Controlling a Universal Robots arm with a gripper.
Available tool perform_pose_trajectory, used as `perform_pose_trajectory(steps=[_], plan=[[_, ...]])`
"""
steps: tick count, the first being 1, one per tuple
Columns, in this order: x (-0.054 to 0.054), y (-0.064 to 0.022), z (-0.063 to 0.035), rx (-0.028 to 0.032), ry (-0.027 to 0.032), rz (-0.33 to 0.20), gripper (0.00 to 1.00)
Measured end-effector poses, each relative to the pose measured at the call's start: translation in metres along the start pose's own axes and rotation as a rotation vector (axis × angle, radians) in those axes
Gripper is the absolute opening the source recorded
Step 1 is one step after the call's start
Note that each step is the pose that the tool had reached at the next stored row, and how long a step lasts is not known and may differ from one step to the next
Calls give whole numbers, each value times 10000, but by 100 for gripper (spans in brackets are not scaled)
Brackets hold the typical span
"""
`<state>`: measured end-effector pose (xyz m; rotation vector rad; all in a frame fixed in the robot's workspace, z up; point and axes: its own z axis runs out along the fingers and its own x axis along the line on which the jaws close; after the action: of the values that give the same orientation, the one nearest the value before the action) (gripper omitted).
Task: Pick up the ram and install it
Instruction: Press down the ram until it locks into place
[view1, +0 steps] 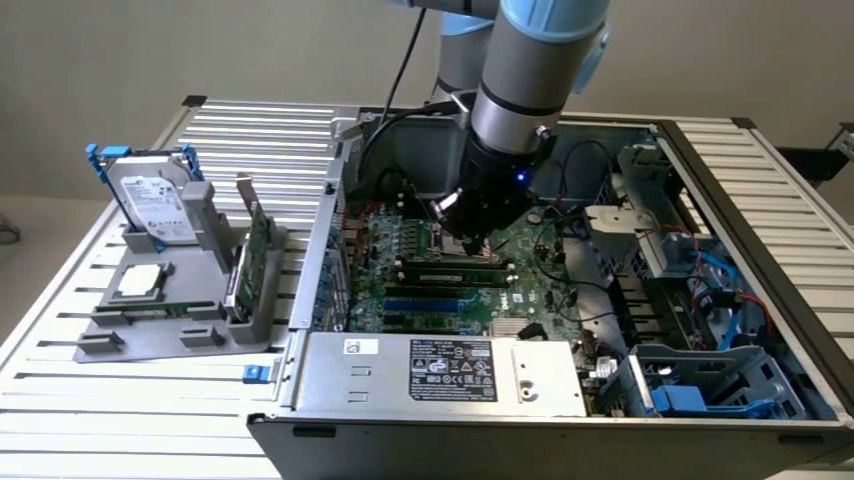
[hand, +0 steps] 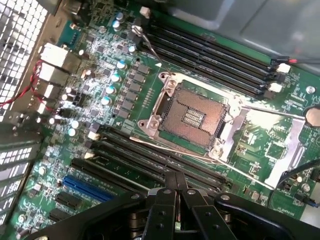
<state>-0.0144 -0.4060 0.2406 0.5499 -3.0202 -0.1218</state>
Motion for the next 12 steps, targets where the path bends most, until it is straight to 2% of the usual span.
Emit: perform_pose_trajectory(steps=[8,12], plan=[[-1,-1,19,-56,-108,1250,11],[2,-1,-6,-63,-112,1589,11]])
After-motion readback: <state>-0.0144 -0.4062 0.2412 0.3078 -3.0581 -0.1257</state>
